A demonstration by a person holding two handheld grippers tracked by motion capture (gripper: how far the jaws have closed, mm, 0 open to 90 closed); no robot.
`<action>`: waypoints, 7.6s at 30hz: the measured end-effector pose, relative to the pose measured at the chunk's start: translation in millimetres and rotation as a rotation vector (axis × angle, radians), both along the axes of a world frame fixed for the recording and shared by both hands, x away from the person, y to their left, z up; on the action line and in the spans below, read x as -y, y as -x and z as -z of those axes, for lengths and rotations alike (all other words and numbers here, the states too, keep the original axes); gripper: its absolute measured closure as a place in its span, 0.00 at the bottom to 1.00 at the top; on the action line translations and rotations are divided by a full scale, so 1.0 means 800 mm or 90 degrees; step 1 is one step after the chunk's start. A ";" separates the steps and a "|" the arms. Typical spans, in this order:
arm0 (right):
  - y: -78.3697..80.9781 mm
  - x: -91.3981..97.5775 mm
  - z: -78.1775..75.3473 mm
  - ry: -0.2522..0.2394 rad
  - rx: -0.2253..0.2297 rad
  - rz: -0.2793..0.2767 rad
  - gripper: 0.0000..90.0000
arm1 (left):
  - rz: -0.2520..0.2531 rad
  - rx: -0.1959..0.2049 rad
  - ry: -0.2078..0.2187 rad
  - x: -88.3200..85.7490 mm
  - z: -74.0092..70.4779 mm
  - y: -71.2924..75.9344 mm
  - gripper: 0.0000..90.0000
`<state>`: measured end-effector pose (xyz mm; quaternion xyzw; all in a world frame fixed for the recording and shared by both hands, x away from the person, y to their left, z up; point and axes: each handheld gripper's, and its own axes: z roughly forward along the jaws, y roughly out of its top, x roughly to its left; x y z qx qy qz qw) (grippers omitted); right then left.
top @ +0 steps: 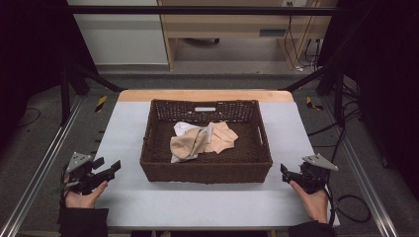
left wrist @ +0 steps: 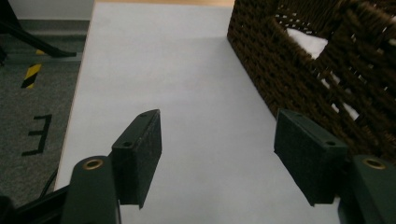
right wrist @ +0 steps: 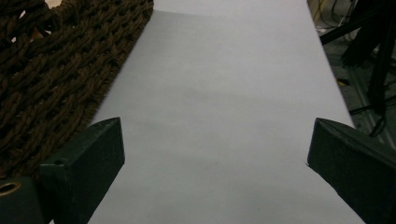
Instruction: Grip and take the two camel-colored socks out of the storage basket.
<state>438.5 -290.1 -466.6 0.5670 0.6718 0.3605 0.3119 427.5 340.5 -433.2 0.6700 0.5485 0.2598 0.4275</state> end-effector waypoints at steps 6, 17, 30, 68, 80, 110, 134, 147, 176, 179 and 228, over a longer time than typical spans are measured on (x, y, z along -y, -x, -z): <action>0.003 0.000 0.001 0.017 -0.007 0.001 0.04 | 0.004 0.034 0.009 0.008 -0.026 -0.003 0.38; 0.005 0.003 0.006 0.041 -0.022 0.002 0.05 | 0.015 0.073 0.026 0.028 -0.071 -0.016 0.38; 0.005 0.002 0.007 0.038 -0.024 0.002 0.05 | 0.076 0.120 0.018 0.091 -0.128 -0.034 0.38; 0.003 0.001 0.007 0.043 -0.024 0.003 0.05 | 0.172 0.058 -0.078 0.216 -0.095 -0.119 0.46; 0.001 0.001 0.009 0.052 -0.029 0.002 0.05 | 0.181 0.036 -0.065 0.219 -0.079 -0.138 0.50; -0.001 0.000 0.011 0.060 -0.039 0.001 0.05 | 0.255 -0.062 -0.168 0.243 -0.022 -0.149 0.53; -0.001 0.000 0.011 0.056 -0.047 0.005 0.06 | 0.236 0.044 -0.123 0.229 -0.057 -0.136 0.96; 0.000 0.001 0.010 0.058 -0.045 0.006 0.05 | 0.209 0.132 -0.052 0.207 -0.126 -0.109 0.96; 0.001 0.001 0.010 0.061 -0.047 0.008 0.05 | 0.116 0.183 0.030 0.063 -0.132 -0.016 0.96; 0.001 0.001 0.011 0.066 -0.049 0.007 0.05 | 0.103 0.174 0.025 0.048 -0.125 -0.012 0.96; 0.003 -0.001 0.010 0.068 -0.050 0.000 0.05 | 0.062 0.017 -0.063 0.043 -0.037 -0.011 0.45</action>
